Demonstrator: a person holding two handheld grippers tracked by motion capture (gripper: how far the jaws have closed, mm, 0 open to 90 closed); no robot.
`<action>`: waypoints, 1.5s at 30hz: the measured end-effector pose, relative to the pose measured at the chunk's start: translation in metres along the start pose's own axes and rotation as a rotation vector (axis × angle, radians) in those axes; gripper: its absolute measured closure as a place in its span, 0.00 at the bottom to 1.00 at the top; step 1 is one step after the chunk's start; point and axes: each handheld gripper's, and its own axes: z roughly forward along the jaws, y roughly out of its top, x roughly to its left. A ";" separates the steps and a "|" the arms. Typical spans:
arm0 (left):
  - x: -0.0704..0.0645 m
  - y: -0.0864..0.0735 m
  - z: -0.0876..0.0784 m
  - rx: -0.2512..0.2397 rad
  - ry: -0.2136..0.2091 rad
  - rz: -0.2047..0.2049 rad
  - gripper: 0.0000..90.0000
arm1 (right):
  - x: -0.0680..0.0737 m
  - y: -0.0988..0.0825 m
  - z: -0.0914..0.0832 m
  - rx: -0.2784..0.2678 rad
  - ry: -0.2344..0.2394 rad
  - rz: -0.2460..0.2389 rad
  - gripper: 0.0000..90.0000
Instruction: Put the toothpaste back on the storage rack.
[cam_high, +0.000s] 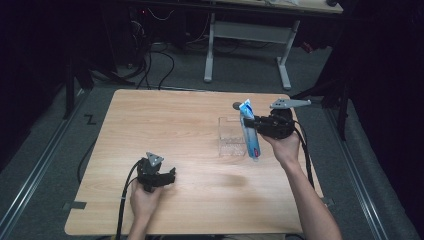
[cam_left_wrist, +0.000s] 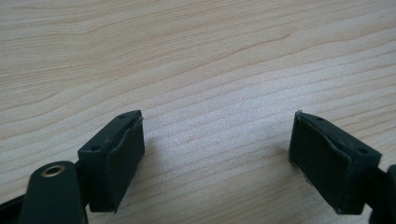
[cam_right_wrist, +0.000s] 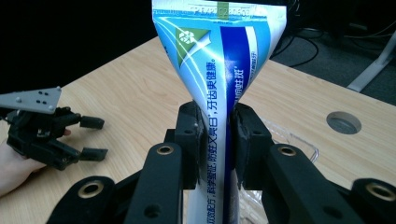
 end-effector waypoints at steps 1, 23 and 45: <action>0.000 0.000 0.000 0.000 0.000 0.000 0.21 | 0.000 0.001 0.001 0.002 0.001 0.004 0.82; 0.000 0.000 0.000 0.001 -0.004 0.004 0.21 | 0.001 0.035 0.038 -0.057 -0.048 -0.001 0.82; 0.000 0.000 0.000 0.003 -0.008 0.009 0.21 | -0.016 0.020 0.058 -0.037 -0.154 -0.005 0.82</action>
